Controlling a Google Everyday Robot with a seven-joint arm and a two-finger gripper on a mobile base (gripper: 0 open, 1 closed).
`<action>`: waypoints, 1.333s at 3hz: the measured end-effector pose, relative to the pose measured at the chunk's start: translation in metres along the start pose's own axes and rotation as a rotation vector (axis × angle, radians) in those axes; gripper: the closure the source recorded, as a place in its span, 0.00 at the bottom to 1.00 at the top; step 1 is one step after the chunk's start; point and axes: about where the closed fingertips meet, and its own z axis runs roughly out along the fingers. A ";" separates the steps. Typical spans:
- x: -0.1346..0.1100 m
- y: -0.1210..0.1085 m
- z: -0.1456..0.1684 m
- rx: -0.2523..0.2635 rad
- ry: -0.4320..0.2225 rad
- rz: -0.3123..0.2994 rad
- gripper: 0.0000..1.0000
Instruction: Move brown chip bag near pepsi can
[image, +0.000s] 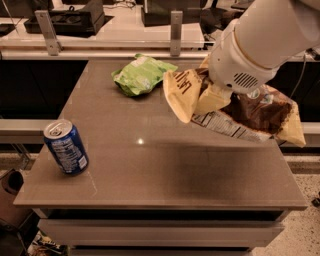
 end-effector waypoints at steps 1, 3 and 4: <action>-0.030 0.026 0.005 -0.076 -0.140 -0.104 1.00; -0.070 0.055 0.005 -0.144 -0.316 -0.222 0.83; -0.072 0.056 0.003 -0.141 -0.314 -0.227 0.59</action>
Offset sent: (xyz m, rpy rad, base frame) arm -0.0697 0.1063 -0.0066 0.3298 0.0288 0.5250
